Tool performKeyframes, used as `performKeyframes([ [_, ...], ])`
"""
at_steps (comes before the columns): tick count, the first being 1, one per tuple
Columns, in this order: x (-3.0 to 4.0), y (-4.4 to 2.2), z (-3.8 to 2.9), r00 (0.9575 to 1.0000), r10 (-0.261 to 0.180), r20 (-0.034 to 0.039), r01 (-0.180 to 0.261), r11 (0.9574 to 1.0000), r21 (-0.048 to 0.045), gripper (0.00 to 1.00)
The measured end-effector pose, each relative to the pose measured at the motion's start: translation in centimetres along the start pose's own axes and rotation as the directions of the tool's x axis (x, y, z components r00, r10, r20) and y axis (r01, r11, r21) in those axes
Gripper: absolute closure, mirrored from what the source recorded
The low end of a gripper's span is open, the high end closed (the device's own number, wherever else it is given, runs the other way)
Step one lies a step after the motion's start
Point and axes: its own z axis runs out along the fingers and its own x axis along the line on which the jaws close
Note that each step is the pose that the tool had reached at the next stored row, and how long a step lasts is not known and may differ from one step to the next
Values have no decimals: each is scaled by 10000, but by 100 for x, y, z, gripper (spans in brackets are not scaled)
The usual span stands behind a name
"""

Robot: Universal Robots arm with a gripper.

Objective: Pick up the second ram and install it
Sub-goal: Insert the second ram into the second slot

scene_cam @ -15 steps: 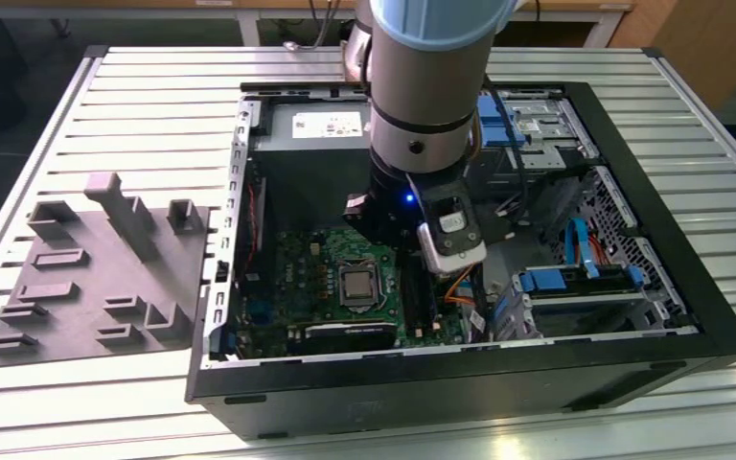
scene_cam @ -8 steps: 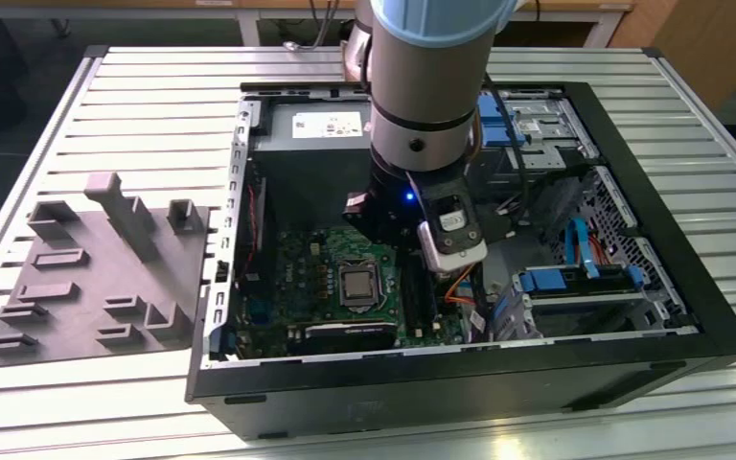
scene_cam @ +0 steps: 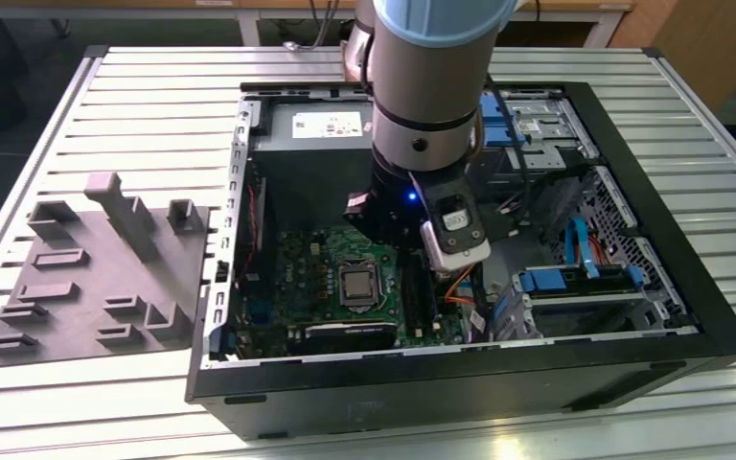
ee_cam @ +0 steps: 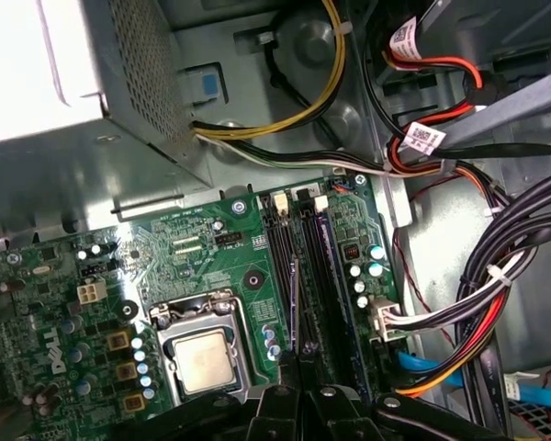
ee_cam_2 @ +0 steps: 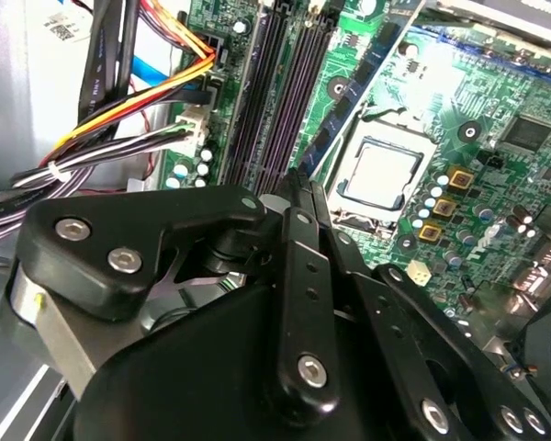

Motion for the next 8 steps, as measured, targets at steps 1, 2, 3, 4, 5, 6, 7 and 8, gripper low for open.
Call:
performKeyframes([
  [1,-3,1,0,10000,-41,0,41,10000,-2,89],
  [2,-5,2,1,10000,-75,0,75,10000,-4,89],
  [3,-6,2,1,10000,-99,0,99,10000,-4,89],
  [4,-6,2,1,9999,-102,0,102,9999,-5,89],
  [5,-6,2,1,9999,-103,0,103,9999,-5,89],
  [6,-6,2,1,9999,-104,-1,104,9999,-5,89],
  [7,-6,2,1,9999,-104,-1,104,9999,-5,89],
  [8,-6,2,1,9999,-105,-1,105,9999,-5,89],
])
